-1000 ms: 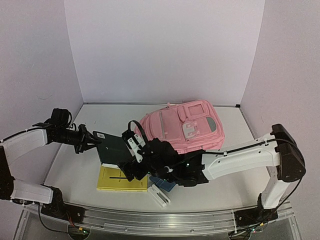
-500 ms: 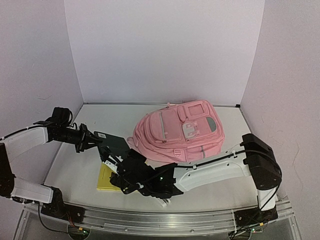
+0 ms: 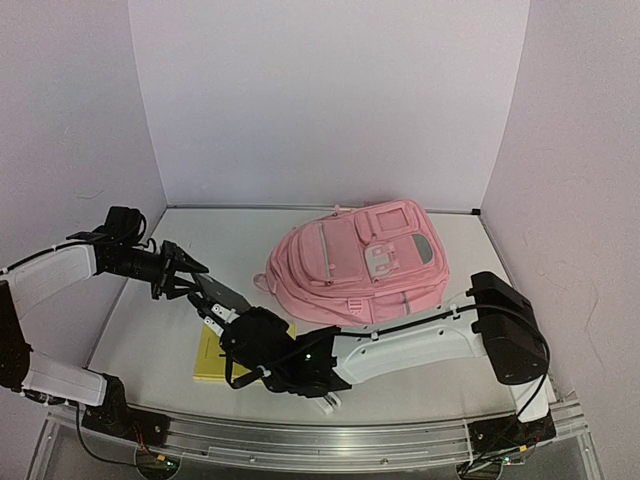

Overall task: Pack the student bag
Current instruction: Pick up the book from the center of the board.

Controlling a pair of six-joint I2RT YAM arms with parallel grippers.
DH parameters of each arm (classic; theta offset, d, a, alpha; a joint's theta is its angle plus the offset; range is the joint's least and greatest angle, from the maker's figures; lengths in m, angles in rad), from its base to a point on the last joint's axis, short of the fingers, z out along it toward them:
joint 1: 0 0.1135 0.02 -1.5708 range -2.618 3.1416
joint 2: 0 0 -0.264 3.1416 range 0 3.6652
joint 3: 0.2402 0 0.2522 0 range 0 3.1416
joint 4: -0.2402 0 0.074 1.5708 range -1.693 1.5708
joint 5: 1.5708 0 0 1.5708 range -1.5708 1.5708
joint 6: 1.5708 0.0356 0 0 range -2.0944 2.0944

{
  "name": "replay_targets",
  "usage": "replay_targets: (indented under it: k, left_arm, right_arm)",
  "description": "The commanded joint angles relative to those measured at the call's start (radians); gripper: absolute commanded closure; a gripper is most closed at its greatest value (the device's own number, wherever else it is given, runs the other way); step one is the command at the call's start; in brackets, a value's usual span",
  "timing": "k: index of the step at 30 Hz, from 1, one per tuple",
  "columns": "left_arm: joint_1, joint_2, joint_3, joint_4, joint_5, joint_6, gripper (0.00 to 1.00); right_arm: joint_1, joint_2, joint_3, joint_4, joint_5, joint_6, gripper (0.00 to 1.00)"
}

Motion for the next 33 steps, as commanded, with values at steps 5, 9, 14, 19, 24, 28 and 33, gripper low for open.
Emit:
replay_targets:
  k: [5,9,14,19,24,28,33]
  left_arm:
    - [-0.005,-0.018,0.201,0.061,-0.003,0.241,0.18]
    - [-0.007,-0.05,0.208,0.149,0.016,0.328,0.14]
    - [-0.028,-0.061,0.179,0.267,0.132,0.382,0.14]
    - [-0.119,-0.014,0.216,0.285,0.195,0.438,0.13]
    - [-0.169,0.01,0.265,0.29,0.198,0.477,0.11]
    - [-0.171,0.021,0.272,0.34,0.203,0.45,0.1]
    - [-0.171,0.024,0.256,0.367,0.206,0.432,0.1]
  right_arm:
    - [-0.13,-0.324,-0.06,-0.096,-0.146,0.311,1.0]
    - [-0.267,-0.441,-0.107,-0.136,-0.43,0.463,1.0]
    - [-0.452,-0.562,-0.115,-0.139,-0.832,0.572,1.0]
    - [-0.616,-0.599,-0.088,-0.141,-1.275,0.694,1.0]
    - [-0.644,-0.611,-0.083,-0.141,-1.527,0.758,1.0]
    - [-0.644,-0.61,-0.099,-0.122,-1.643,0.808,1.0]
    - [-0.644,-0.623,-0.137,-0.03,-1.664,0.878,1.0]
